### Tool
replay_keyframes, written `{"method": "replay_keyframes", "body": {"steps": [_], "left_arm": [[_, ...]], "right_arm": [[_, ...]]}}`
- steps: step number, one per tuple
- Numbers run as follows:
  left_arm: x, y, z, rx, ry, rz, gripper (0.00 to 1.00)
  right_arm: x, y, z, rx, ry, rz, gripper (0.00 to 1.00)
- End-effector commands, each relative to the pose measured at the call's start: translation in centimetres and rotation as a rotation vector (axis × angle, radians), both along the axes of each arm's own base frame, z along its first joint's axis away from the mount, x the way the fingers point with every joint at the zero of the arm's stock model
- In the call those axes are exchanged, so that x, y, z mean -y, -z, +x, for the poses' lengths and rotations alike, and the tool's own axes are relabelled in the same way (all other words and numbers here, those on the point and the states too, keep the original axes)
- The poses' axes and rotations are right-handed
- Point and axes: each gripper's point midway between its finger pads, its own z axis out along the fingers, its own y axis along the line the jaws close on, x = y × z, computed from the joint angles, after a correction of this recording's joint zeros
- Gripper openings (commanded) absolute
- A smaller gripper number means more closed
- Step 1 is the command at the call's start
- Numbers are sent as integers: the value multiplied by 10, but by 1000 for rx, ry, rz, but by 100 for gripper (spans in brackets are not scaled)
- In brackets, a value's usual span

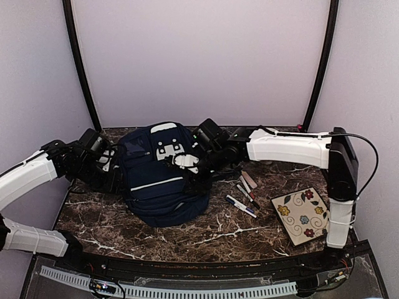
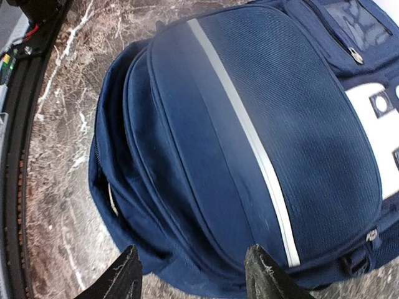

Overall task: Pack the student bag
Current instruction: Pick up the student bag from the center of the board.

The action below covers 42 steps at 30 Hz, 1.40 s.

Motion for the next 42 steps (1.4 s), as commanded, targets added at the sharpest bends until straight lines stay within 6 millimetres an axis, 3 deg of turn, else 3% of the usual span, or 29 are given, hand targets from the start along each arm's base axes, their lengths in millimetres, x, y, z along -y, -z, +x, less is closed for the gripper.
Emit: {"method": "replay_keyframes", "body": {"steps": [1, 6, 10, 13, 15, 17, 20, 24, 27, 32, 42], "left_arm": [[0, 13, -20, -104, 7, -26, 71], [-2, 24, -19, -97, -15, -43, 76], [-3, 27, -18, -87, -36, -57, 75], [-4, 30, -19, -90, -52, -59, 74], [-1, 34, -21, -107, -55, -76, 73], [6, 38, -22, -114, -48, -121, 70], [21, 42, -19, -98, -20, -204, 65], [37, 49, -8, -57, -1, -268, 59], [46, 55, 1, -21, 28, -248, 58], [83, 59, 6, 70, 203, -201, 59], [87, 84, 18, 200, 269, -156, 57]], "right_arm": [[-24, 5, 17, 202, 10, -18, 58], [-40, 37, 23, 319, 32, -95, 58], [-44, 46, 47, 381, 130, -119, 52], [-39, 42, 64, 435, 200, -125, 29], [-33, 28, 72, 440, 232, -91, 16], [-24, 5, 82, 459, 258, -37, 9], [-6, -8, 96, 465, 288, -13, 6], [11, -11, 119, 423, 344, 2, 3], [15, -10, 125, 391, 366, 15, 1], [16, -11, 126, 368, 367, 30, 0], [18, -12, 124, 345, 365, 40, 0]]}}
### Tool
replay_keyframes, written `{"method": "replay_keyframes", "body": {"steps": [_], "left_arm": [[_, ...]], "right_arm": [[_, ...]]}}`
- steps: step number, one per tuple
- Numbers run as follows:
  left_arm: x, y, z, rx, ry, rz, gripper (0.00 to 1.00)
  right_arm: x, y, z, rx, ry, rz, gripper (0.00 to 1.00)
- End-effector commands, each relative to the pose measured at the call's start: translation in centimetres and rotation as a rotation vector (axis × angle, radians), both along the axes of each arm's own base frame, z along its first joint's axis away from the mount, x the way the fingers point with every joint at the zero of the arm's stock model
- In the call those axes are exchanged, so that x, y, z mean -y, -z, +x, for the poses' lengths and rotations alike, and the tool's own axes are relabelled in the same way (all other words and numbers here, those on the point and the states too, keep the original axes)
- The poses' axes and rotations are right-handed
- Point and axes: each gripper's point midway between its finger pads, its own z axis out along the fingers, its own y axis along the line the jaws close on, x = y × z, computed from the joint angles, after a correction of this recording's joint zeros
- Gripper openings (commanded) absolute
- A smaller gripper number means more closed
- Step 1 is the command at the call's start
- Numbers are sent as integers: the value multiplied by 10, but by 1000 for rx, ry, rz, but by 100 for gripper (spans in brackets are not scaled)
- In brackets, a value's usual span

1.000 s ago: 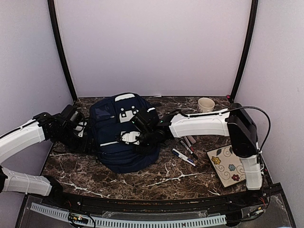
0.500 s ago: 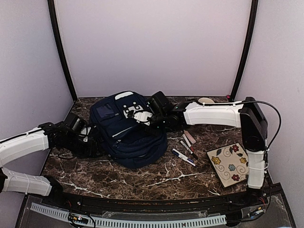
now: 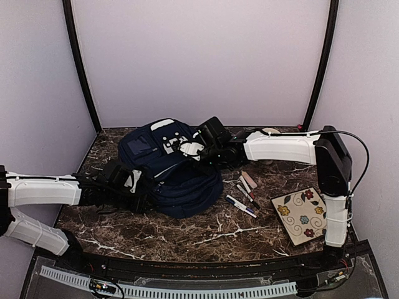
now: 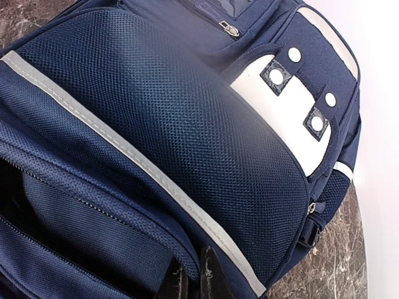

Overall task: Pack the student bag
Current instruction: Pick up the student bag from the center of the board, then grab the largest pocket of the student bag.

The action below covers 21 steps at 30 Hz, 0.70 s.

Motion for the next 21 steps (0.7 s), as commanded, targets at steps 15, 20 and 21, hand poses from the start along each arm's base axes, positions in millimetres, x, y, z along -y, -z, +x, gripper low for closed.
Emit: {"method": "replay_keyframes", "body": {"steps": [15, 20, 21], "left_arm": [[13, 20, -1, 213, 132, -130, 54], [13, 25, 2, 225, 135, -117, 43], [13, 26, 2, 228, 138, -116, 40]], "right_arm": [[4, -20, 12, 14, 58, 61, 0], [3, -20, 12, 10, 57, 62, 0], [4, -19, 12, 8, 58, 61, 0]]}}
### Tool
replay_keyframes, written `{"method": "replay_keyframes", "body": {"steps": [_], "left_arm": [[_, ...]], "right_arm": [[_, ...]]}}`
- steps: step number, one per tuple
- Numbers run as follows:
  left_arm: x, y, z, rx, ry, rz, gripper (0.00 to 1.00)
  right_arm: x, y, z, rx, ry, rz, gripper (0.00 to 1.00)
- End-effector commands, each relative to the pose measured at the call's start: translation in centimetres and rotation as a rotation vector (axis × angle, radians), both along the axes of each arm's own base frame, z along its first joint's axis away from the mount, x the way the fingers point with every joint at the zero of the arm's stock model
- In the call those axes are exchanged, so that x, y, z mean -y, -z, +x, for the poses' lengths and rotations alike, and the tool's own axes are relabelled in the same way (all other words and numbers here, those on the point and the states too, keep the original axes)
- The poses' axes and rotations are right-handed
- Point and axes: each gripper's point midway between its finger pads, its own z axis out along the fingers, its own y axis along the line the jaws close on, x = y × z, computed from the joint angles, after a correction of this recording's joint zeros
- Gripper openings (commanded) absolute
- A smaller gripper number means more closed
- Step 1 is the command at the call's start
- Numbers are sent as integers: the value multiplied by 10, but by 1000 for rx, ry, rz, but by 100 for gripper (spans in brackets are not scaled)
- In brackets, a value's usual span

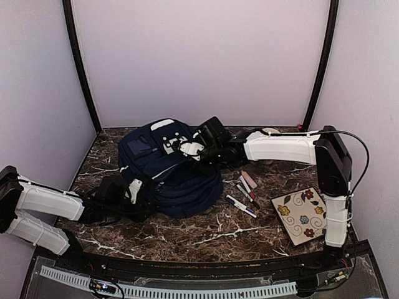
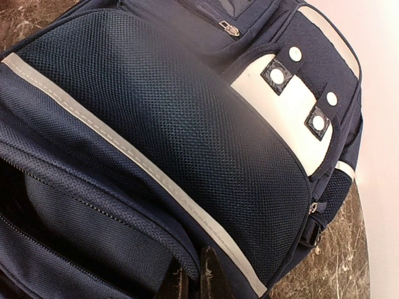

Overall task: Pack the student bag
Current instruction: Grab the largest pocket of the student bag, then zip the largest pocket of the bag in the student bag.

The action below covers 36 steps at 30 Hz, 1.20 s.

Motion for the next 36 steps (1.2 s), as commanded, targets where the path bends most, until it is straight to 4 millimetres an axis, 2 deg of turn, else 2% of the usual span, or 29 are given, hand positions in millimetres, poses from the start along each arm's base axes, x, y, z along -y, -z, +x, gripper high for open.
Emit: {"method": "replay_keyframes", "body": {"steps": [1, 10, 12, 17, 23, 31, 36], "left_arm": [[6, -5, 4, 57, 27, -29, 37], [-1, -4, -2, 41, 9, -24, 13], [-6, -4, -3, 26, -20, -22, 0], [-6, -13, -10, -17, -46, -79, 0], [0, -11, -28, -86, -15, -119, 0], [33, -19, -55, -160, 155, -258, 0], [53, -24, -60, -171, 225, -302, 0]], "right_arm": [[4, -20, 13, 21, 54, 55, 0], [4, -21, 14, 24, 57, 55, 0], [4, -20, 14, 23, 58, 54, 0], [4, -19, 14, 24, 64, 53, 0], [4, -15, 13, 7, 61, 52, 0], [0, -2, 9, -42, 55, 45, 0], [-2, 8, 9, -69, 55, 39, 0]]}}
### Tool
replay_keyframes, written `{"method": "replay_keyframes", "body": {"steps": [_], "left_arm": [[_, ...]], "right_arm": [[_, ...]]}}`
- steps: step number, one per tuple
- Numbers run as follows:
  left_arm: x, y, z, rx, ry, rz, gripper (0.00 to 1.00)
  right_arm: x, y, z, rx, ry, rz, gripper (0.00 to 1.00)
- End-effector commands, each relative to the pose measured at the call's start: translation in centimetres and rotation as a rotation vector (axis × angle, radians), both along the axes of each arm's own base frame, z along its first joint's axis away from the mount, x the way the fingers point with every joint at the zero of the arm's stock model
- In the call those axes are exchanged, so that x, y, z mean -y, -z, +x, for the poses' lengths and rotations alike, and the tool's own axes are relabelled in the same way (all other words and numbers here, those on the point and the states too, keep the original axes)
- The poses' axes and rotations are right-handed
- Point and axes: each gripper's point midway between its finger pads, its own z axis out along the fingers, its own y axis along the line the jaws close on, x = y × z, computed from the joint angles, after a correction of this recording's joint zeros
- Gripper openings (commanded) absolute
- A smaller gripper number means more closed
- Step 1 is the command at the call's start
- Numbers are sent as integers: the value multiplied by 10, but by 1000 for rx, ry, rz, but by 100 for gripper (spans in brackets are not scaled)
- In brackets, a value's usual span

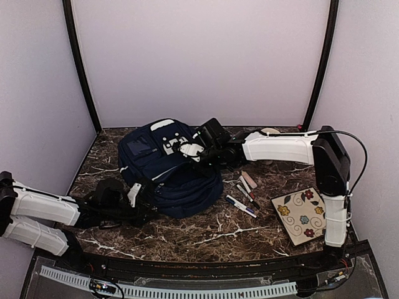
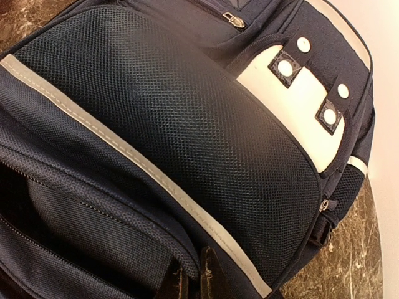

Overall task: Pack the student bag
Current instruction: Zip the largest pocket of the bag in the student bag.

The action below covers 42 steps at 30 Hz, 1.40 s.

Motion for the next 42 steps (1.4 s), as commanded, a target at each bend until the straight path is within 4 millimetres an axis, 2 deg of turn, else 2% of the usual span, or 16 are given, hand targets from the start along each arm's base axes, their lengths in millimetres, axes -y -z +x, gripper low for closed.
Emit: {"method": "replay_keyframes", "body": {"steps": [1, 11, 19, 25, 29, 34, 36, 38, 41, 42], "left_arm": [[30, -9, -26, -40, 162, -105, 0], [70, -17, -22, 9, 252, -127, 0], [114, -29, -22, 54, 361, -173, 0], [139, -30, -19, 88, 401, -184, 0], [149, -35, -18, 113, 418, -205, 0], [148, -41, -16, 143, 400, -215, 0], [145, -42, -15, 146, 390, -208, 0], [144, -41, -14, 145, 385, -196, 0], [144, -38, -13, 141, 385, -183, 0], [145, -37, -12, 139, 384, -180, 0]], "right_arm": [[-2, 2, 11, -25, 45, 25, 0], [-4, 7, 9, -52, 43, 29, 0], [-5, 11, 7, -70, 39, 28, 0], [-3, 14, 8, -74, 45, 24, 0], [-3, 11, 10, -84, 48, 35, 0], [3, 3, 14, -95, 55, 46, 0], [9, -6, 14, -103, 60, 52, 9], [18, -22, 14, -109, 67, 62, 27], [38, -48, 10, -107, 87, 90, 44], [48, -51, 6, -118, 98, 97, 49]]}}
